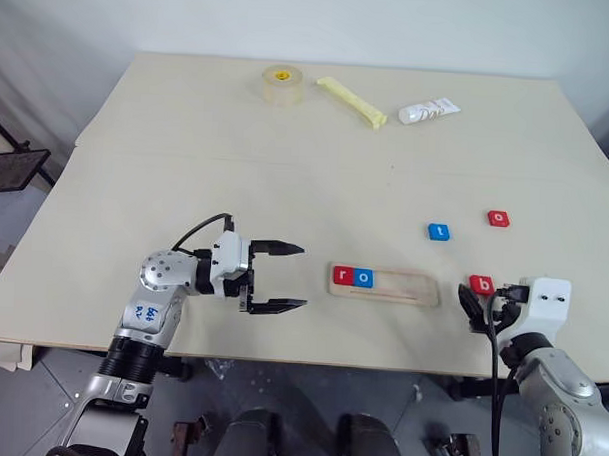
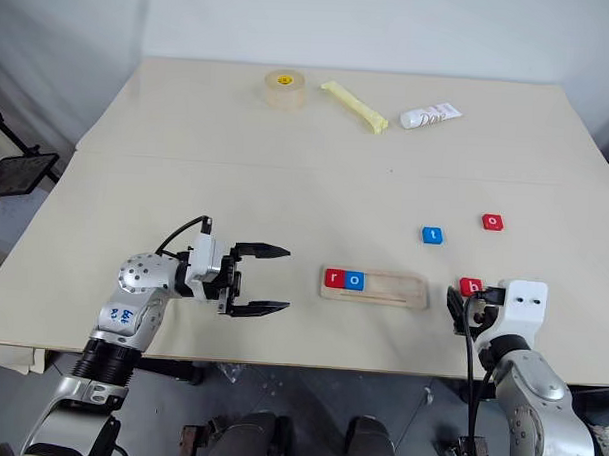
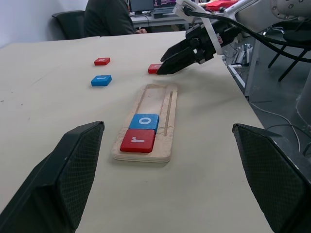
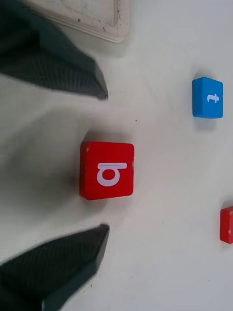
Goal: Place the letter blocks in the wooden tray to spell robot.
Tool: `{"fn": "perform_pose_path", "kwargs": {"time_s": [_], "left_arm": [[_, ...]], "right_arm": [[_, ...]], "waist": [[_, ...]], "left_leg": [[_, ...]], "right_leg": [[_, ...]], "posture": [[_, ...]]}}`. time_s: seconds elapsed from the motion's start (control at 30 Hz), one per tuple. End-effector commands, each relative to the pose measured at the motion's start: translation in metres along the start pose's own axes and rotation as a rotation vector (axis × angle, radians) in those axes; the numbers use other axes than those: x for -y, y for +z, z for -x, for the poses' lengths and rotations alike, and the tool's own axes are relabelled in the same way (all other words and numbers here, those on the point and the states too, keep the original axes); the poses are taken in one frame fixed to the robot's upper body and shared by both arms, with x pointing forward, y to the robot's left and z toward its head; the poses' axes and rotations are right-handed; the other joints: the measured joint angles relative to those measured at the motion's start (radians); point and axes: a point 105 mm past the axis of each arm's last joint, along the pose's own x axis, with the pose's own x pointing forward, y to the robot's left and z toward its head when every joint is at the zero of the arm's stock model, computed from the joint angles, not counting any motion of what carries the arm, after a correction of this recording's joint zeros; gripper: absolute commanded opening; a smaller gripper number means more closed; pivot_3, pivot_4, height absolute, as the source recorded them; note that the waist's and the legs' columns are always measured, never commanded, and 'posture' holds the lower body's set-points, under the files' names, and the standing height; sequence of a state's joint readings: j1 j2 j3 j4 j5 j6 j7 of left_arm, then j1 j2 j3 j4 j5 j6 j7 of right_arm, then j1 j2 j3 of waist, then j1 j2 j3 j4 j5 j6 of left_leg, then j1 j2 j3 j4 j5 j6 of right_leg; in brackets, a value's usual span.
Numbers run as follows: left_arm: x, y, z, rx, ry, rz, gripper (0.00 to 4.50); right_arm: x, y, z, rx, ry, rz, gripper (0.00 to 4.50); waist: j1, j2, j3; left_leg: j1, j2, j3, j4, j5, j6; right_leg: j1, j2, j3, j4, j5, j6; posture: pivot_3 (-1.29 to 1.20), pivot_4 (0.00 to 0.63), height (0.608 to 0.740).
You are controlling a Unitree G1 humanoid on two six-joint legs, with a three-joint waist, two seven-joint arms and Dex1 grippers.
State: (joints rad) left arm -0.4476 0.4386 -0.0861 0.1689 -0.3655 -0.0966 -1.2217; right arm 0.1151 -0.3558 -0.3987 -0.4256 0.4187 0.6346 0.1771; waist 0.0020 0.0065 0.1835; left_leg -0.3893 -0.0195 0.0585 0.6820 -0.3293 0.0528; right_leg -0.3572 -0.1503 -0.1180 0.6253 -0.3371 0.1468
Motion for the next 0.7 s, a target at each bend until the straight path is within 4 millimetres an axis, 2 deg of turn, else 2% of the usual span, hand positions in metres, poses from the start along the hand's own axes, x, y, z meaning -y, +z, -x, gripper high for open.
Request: {"fn": "perform_pose_path", "kwargs": {"time_s": [0.03,0.17,0.37,0.53,0.7], "left_arm": [[-0.001,0.007,0.000,0.022,0.005,-0.034,4.50],[-0.003,0.008,-0.001,0.029,0.006,-0.037,4.50],[-0.004,0.007,-0.001,0.022,-0.012,-0.034,4.50],[-0.006,0.005,0.000,0.011,-0.007,-0.037,4.50],[-0.004,0.002,0.000,0.006,-0.003,-0.040,4.50]], "right_arm": [[-0.001,0.016,0.013,0.045,0.054,0.062,4.46],[0.000,0.025,0.021,0.009,0.189,0.233,4.46],[0.012,0.040,0.020,-0.077,0.402,0.480,4.46],[0.022,0.046,0.007,-0.191,0.580,0.662,4.46],[0.030,0.049,-0.012,-0.287,0.718,0.767,4.46]], "waist": [[0.002,0.000,0.000],[0.001,0.000,0.000],[0.002,0.000,0.000],[0.001,-0.001,0.000],[-0.001,-0.001,0.001]], "left_leg": [[0.000,0.000,0.000,0.000,0.000,0.000],[0.000,0.000,0.001,0.000,0.000,0.000],[0.000,0.000,0.002,0.000,0.000,0.001],[0.000,0.001,0.003,0.000,0.000,0.001],[0.000,0.001,0.003,0.001,0.000,0.001]], "right_leg": [[0.000,0.000,0.000,0.000,0.000,0.000],[0.000,0.000,0.001,-0.001,0.000,0.000],[0.001,0.000,0.001,-0.003,0.000,0.000],[0.002,0.000,0.000,-0.004,0.000,0.000],[0.002,0.000,-0.001,-0.005,0.000,0.000]], "posture": [[0.00,0.150,0.740],[0.00,0.150,0.740],[0.00,0.150,0.740],[0.00,0.150,0.740],[0.00,0.150,0.740]]}}
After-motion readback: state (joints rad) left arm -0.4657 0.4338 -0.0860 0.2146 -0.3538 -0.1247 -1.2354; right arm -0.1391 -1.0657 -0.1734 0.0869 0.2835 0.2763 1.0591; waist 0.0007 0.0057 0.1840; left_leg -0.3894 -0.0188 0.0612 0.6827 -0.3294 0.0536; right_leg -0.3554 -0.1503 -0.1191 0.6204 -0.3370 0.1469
